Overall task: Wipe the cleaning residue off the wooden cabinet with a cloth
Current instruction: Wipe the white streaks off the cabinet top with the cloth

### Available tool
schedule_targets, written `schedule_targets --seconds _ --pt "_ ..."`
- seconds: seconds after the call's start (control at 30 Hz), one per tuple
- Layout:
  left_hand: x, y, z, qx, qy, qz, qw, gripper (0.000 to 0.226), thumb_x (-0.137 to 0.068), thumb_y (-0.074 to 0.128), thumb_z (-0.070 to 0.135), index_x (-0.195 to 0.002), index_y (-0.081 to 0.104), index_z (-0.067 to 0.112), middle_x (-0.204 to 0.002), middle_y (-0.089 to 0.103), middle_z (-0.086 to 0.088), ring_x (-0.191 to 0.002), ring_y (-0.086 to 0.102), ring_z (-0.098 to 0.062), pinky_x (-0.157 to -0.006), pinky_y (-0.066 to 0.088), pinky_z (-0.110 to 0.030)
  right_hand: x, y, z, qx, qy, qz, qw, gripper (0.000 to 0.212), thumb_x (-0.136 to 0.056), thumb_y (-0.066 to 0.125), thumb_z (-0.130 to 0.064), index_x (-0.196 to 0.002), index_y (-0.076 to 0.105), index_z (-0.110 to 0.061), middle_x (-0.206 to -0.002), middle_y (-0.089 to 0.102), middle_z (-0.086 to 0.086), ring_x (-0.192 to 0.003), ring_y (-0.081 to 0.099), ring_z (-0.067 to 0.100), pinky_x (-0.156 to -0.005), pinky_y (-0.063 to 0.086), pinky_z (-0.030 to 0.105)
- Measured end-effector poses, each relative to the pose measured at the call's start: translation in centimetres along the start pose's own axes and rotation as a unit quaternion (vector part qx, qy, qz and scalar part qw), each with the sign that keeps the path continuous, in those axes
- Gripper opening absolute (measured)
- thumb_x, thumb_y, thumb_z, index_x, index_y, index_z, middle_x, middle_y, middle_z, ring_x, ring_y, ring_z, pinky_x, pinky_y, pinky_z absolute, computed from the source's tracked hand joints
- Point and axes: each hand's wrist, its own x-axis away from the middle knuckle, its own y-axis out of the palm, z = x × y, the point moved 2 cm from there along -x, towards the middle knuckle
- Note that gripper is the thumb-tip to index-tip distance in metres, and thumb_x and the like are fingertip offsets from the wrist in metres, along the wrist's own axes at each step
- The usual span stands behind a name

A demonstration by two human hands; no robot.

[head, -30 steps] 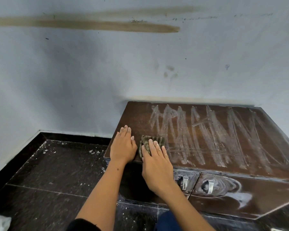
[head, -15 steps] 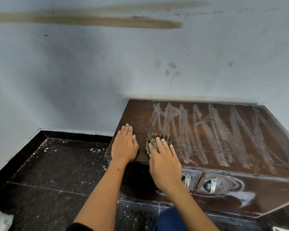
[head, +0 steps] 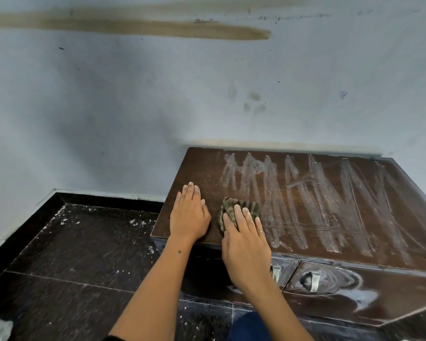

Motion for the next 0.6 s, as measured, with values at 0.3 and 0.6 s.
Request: schedule_targets --seconds 0.3,0.6 --pt "0.0 -0.1 0.1 0.002 0.001 -0.011 1.0 0.051 -0.099 0.023 0.023 -0.147 0.019 0.005 -0.157 0.015 -0.01 -0.145 0.009 -0.02 -0.119 0.005 -0.032 -5.9 -0.6 0.5 -0.001 -0.008 -0.052 0.999 0.047 -0.103 0.023 -0.028 -0.149 0.025 -0.021 -0.16 0.009 0.003 -0.147 0.002 0.018 -0.12 0.002 0.037" --pt "-0.2 -0.1 0.0 0.003 0.005 0.002 1.0 0.051 -0.099 0.025 0.023 -0.147 0.021 0.005 -0.156 0.017 -0.01 -0.145 0.011 -0.02 -0.118 0.006 -0.032 -2.8 0.3 0.3 -0.003 0.025 0.0 1.0 0.047 -0.101 0.03 -0.026 -0.148 0.028 -0.021 -0.159 0.011 0.004 -0.147 0.004 0.02 -0.118 -0.001 0.038"
